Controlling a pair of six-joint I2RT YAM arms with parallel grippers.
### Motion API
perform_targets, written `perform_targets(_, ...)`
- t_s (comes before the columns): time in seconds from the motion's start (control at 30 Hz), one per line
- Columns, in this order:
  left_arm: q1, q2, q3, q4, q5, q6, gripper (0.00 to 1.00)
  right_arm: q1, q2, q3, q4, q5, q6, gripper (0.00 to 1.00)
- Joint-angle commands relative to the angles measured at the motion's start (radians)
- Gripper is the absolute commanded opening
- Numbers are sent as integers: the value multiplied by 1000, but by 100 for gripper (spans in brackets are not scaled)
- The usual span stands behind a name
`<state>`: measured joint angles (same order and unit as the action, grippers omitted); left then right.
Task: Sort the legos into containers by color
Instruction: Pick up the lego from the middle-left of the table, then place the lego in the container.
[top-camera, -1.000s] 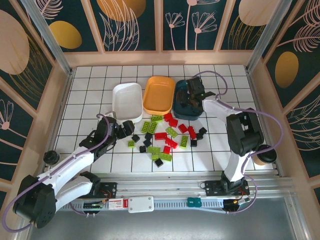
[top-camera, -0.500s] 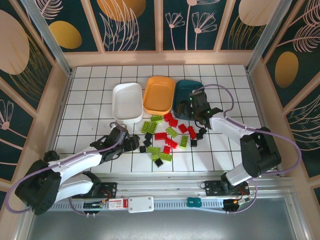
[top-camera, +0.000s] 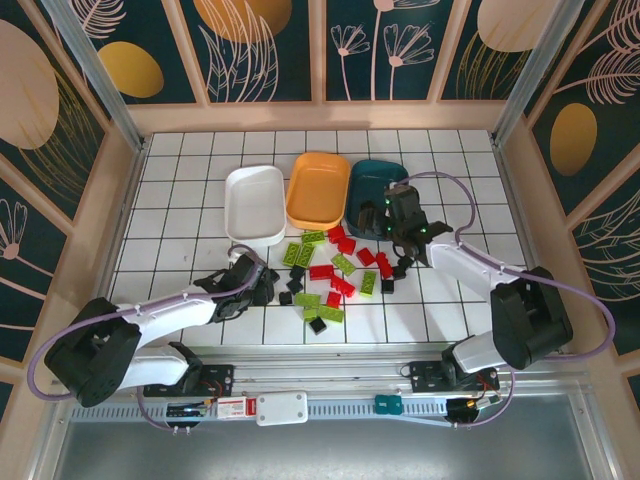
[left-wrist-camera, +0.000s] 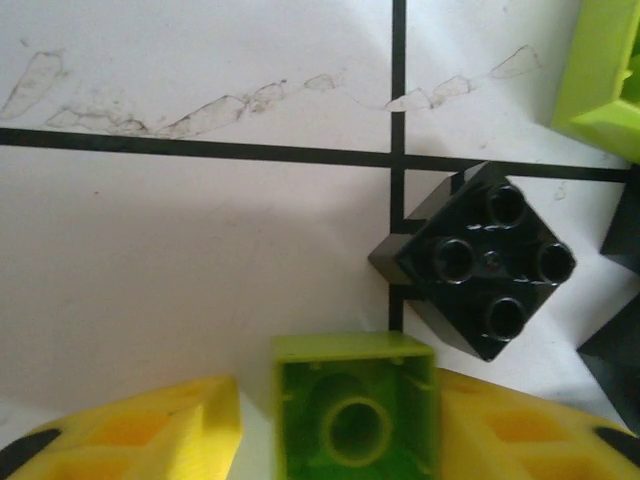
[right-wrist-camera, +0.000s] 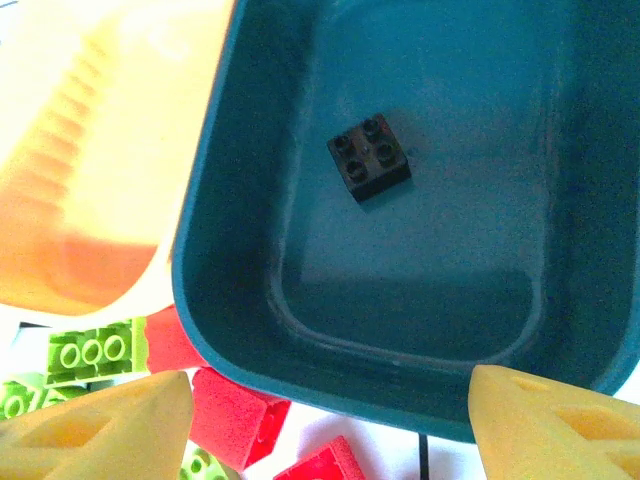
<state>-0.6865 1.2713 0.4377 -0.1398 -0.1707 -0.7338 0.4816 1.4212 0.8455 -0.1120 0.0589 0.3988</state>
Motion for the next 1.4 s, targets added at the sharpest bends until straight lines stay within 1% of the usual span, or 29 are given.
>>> perform_targets(0.0, -1, 21, -6, 104, 54, 0, 44, -1, -41, -24, 9, 20, 9, 73)
perform_targets(0.17, -5, -97, -6, 42, 58, -23, 28, -3, -63, -52, 18, 19, 15, 73)
perform_targets(0.3, -5, -175, 54, -11, 59, -19, 25, -3, -97, -86, 28, 1, 30, 74)
perform_targets(0.4, -4, -159, 154, 2, 47, 7, 25, -2, -128, -124, 34, -13, 48, 73)
perform_targets(0.5, -5, -38, 306, 55, 43, 52, 25, 4, -154, -154, 35, -18, 64, 73)
perform_targets(0.57, -2, 80, 433, 84, 26, 89, 25, 10, -174, -174, 32, -17, 73, 73)
perform_targets(0.63, 11, 216, 562, 94, 31, 119, 24, 14, -194, -191, 23, -7, 82, 73)
perform_targets(0.77, 51, 484, 814, 69, 53, 143, 22, 21, -241, -223, -3, 2, 92, 74)
perform_targets(0.83, 71, 589, 929, 45, 62, 142, 21, 26, -269, -242, -14, 7, 97, 73)
perform_targets(1.0, 93, 776, 1120, -12, 76, 139, 21, 31, -339, -289, -38, 12, 115, 73)
perform_targets(1.07, 93, 833, 1186, -40, 77, 136, 24, 32, -364, -303, -46, 13, 119, 74)
perform_targets(1.1, 93, 857, 1208, -52, 77, 136, 28, 32, -372, -308, -51, 13, 121, 74)
perform_targets(1.23, 93, 933, 1300, -96, 73, 134, 50, 34, -405, -322, -64, 12, 127, 74)
perform_targets(1.37, 93, 944, 1353, -117, 76, 133, 64, 35, -421, -326, -72, 9, 132, 75)
